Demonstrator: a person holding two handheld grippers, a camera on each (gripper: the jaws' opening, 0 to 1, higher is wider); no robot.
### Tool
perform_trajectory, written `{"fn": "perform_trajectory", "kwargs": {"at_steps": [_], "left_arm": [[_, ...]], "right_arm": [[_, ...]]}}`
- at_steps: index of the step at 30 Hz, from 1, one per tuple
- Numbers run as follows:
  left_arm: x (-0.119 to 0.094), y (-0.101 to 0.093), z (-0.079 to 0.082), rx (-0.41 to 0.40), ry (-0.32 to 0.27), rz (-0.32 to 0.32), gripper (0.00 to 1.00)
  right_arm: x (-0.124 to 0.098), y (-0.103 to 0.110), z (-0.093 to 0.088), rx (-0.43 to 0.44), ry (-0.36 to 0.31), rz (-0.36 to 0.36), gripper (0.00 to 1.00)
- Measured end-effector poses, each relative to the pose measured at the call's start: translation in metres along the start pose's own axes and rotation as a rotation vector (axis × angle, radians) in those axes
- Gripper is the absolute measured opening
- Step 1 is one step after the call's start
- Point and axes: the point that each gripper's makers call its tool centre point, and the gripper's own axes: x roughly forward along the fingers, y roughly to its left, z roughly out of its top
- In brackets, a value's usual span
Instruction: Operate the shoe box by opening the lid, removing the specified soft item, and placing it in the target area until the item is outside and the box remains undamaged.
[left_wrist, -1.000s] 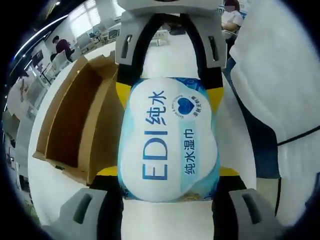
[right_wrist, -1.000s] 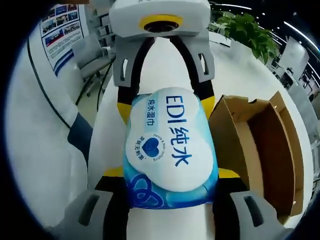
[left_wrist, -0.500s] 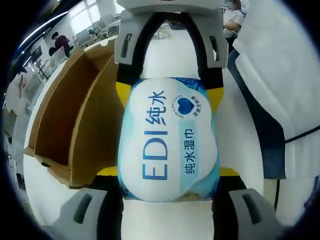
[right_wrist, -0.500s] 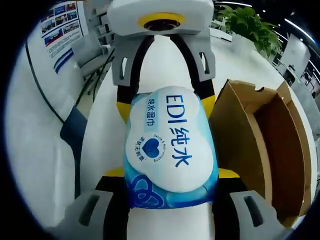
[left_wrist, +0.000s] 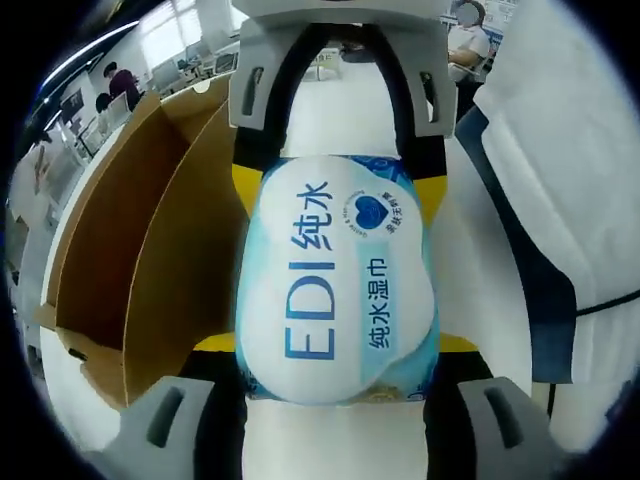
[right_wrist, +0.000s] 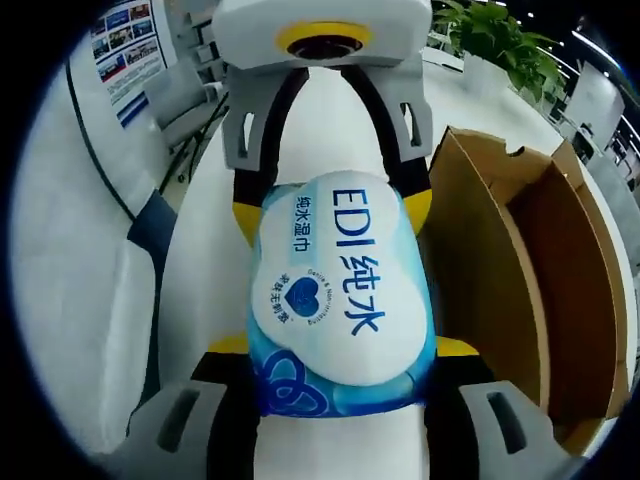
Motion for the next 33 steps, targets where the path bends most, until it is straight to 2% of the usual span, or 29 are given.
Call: {"fn": "perform_trajectory", "kwargs": {"at_steps": [7, 20, 33], "left_arm": [[0.004, 0.000, 0.007, 0.008, -0.006, -0.007, 0.72], [0.011, 0.001, 0.009, 0.004, -0.001, -0.001, 0.72], [0.010, 0.004, 0.009, 0.007, 0.000, -0.001, 0.72]], "right_arm": [[-0.004, 0.001, -0.007, 0.011, 0.009, -0.003, 0.65], [0.001, 0.000, -0.015, 0.007, 0.029, 0.004, 0.65], [0.000, -0.003, -0.015, 0.008, 0.026, 0.004, 0.66]]}}
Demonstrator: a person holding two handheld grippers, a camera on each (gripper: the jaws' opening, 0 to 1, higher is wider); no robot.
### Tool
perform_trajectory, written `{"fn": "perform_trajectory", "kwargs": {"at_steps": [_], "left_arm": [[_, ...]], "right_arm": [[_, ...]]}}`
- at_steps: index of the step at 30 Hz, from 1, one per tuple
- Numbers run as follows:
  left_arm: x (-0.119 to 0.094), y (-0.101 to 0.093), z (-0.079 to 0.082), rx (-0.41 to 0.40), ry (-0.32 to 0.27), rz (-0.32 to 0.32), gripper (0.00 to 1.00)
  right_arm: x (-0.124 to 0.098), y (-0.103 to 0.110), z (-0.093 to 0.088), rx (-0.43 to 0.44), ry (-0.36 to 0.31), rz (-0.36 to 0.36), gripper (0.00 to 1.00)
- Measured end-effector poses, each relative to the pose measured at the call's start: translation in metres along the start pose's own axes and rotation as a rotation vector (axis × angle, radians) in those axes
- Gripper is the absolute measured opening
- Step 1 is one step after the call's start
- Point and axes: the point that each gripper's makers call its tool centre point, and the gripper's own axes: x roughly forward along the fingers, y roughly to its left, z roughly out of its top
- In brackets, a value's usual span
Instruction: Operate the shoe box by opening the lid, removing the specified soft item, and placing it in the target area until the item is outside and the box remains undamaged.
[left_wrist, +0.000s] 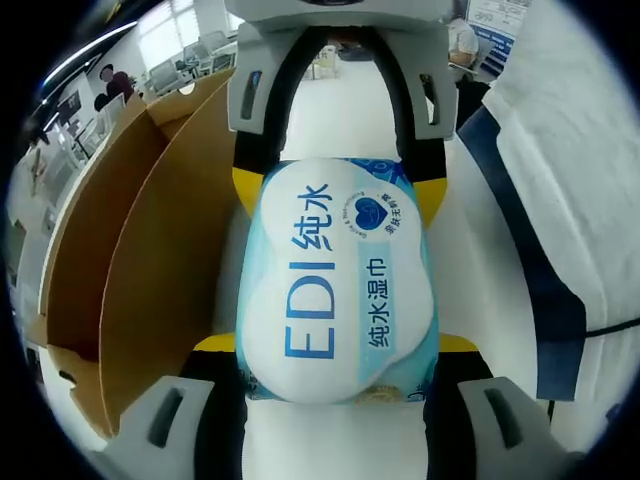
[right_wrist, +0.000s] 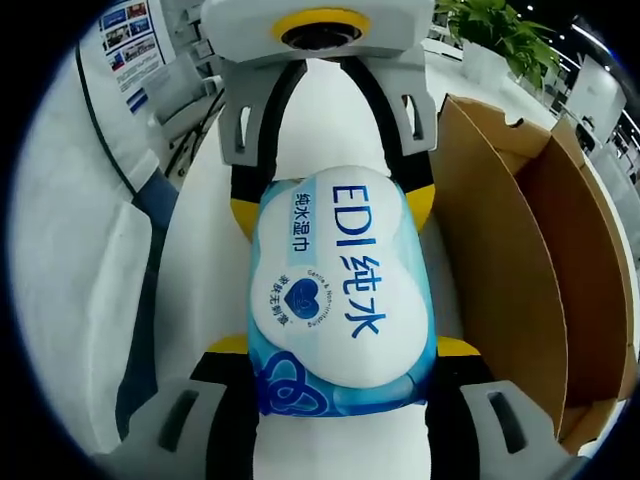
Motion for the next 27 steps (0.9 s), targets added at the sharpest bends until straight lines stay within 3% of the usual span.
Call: {"fn": "perform_trajectory", "kwargs": {"at_steps": [19, 27], "left_arm": [[0.000, -0.001, 0.001, -0.002, -0.004, -0.003, 0.72], [0.000, -0.003, 0.001, 0.001, -0.004, 0.002, 0.72]], "right_arm": [[-0.003, 0.001, -0.003, -0.041, 0.012, -0.014, 0.72], [-0.019, 0.002, -0.012, 0.002, 0.019, -0.039, 0.76]]}}
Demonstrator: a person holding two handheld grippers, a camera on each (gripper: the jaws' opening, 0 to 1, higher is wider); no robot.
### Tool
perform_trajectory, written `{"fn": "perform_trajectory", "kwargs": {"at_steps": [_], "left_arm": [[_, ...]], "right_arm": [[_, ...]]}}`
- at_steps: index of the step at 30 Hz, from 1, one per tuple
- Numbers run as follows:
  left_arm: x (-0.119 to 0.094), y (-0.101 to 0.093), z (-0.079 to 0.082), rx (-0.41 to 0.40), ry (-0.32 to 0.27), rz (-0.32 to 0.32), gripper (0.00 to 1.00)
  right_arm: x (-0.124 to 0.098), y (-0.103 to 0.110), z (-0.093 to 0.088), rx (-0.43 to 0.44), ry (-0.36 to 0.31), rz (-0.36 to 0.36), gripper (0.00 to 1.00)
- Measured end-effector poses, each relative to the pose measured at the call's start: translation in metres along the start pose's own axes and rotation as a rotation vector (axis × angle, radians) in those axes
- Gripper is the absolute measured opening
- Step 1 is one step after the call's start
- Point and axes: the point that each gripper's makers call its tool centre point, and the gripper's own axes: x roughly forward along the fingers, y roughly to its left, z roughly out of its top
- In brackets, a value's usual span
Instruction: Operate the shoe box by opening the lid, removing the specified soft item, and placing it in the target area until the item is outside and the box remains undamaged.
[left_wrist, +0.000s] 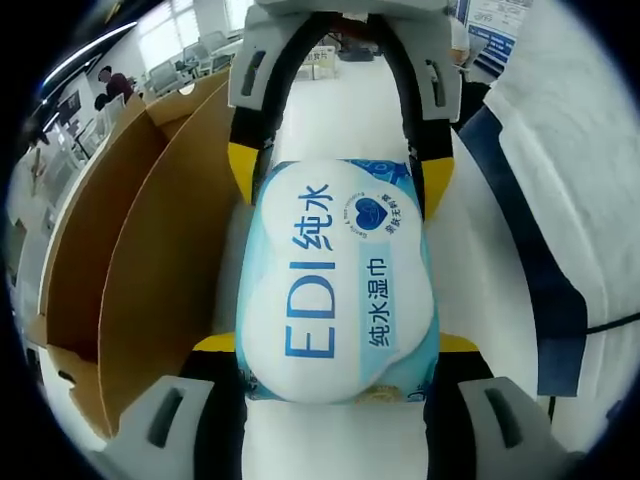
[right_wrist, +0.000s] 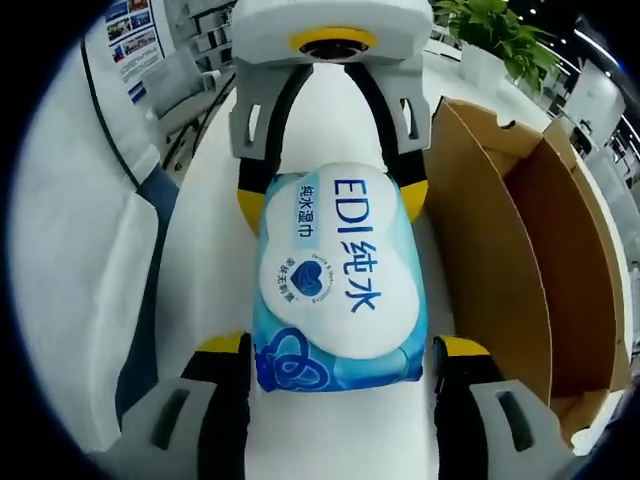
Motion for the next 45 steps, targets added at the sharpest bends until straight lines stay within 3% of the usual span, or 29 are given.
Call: {"fn": "perform_trajectory", "kwargs": {"at_steps": [30, 37, 45], "left_arm": [[0.004, -0.004, 0.003, -0.039, -0.003, 0.035, 0.72], [0.013, -0.001, 0.016, -0.051, 0.007, 0.046, 0.72], [0.022, 0.002, 0.035, -0.045, 0.018, 0.051, 0.73]], "right_arm": [[-0.070, 0.015, -0.032, 0.260, -0.027, -0.168, 0.81], [-0.083, 0.017, -0.047, 0.303, -0.025, -0.205, 0.81], [-0.097, 0.025, -0.079, 0.366, -0.008, -0.211, 0.78]]}}
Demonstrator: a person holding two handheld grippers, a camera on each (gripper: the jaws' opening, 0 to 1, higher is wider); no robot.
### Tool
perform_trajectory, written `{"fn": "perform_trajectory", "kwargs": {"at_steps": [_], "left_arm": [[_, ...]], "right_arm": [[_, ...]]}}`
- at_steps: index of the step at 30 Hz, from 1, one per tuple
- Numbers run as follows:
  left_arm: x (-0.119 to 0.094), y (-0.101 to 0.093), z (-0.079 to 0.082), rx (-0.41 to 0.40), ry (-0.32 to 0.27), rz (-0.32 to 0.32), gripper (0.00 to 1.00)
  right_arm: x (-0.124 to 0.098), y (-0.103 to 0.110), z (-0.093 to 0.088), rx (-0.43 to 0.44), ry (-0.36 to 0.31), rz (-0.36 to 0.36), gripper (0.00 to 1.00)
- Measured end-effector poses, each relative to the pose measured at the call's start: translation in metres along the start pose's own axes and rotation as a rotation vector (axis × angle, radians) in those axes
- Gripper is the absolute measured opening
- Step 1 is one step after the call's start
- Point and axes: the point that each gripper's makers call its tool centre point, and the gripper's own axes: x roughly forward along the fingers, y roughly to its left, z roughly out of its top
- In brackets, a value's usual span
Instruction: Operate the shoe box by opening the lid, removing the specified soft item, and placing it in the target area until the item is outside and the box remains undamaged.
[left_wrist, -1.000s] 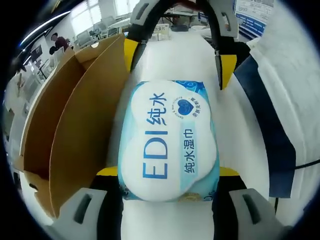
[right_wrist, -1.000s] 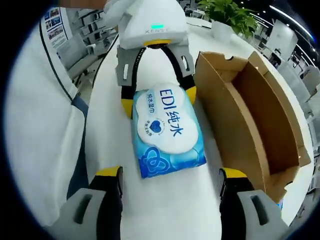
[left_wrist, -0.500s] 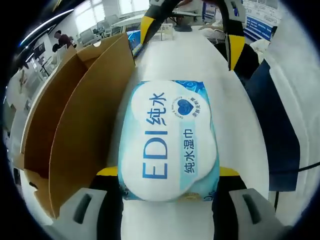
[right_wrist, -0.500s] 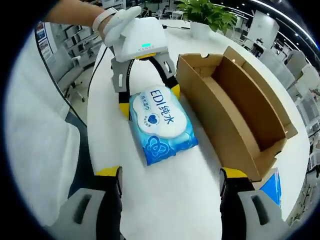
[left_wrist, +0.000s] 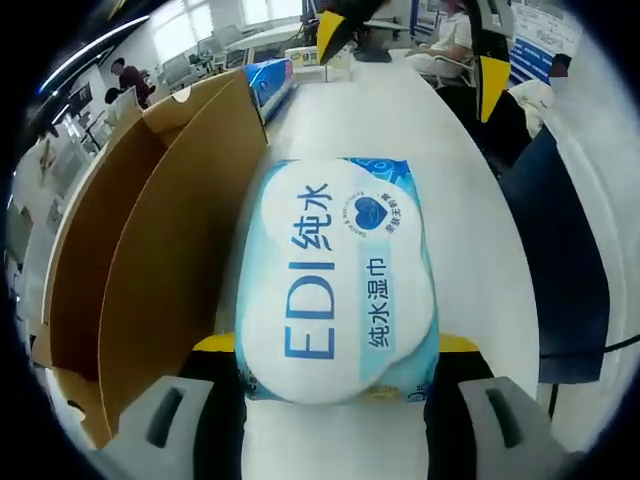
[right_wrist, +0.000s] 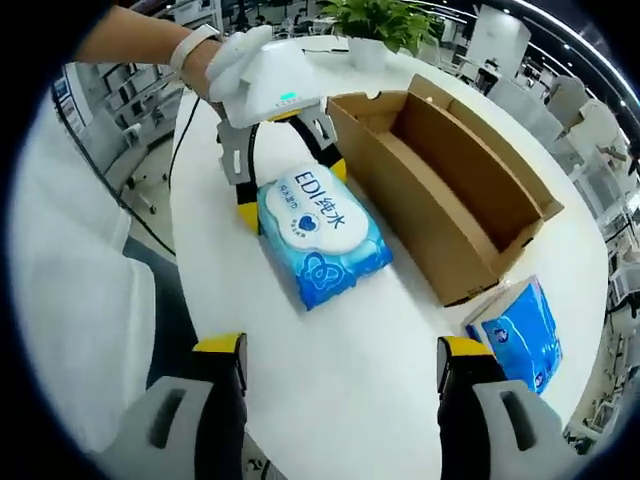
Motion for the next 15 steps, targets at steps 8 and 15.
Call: {"fn": "perform_trajectory", "kwargs": {"at_steps": [8, 15], "left_arm": [[0.009, -0.003, 0.020, 0.010, 0.009, -0.004, 0.73], [0.020, -0.005, 0.043, 0.019, 0.009, -0.007, 0.73]], "right_arm": [[-0.018, -0.004, -0.014, 0.036, -0.014, -0.030, 0.79], [-0.028, -0.012, -0.033, 0.090, -0.012, -0.060, 0.79]]}}
